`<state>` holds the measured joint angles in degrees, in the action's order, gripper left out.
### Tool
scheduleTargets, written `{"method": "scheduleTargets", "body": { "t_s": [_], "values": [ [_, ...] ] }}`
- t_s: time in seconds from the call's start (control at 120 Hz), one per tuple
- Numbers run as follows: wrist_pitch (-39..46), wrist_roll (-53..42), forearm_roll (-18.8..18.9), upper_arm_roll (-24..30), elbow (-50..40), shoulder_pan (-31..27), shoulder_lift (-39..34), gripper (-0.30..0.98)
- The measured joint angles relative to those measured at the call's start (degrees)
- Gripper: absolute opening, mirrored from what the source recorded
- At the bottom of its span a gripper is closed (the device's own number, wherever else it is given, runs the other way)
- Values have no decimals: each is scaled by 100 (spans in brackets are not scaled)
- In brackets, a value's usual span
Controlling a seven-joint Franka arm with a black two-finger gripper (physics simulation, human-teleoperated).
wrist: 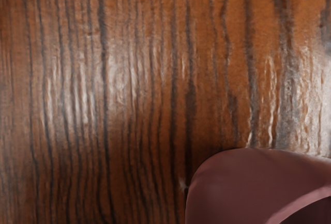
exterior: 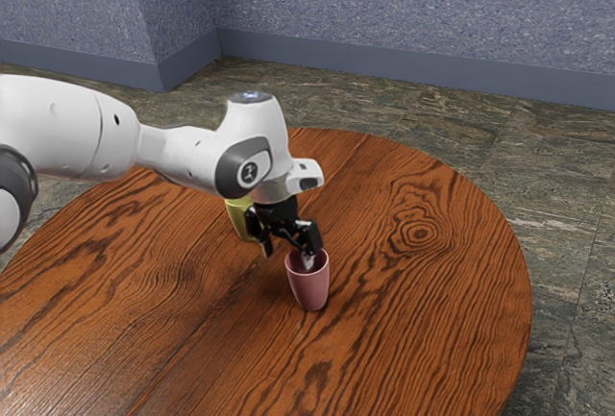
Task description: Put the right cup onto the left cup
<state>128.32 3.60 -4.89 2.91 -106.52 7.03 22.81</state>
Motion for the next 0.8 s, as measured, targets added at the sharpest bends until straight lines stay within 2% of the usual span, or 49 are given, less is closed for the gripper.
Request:
{"method": "scheduleTargets", "body": {
  "t_s": [0.083, 0.117, 0.275, 0.4, 0.55, 0.8],
  "values": [
    [52, 42, -2, 58, -53, 2, 4, 69],
    [65, 56, -1, 63, -62, 1, -1, 65],
    [96, 101, 25, 72, -72, 0, -58, 25],
    [105, 119, 58, 105, -72, -1, -77, 7],
    [114, 139, 79, 137, -73, 1, -80, -3],
    [80, 174, 98, 140, -115, 0, -355, -9]
  ]
}}
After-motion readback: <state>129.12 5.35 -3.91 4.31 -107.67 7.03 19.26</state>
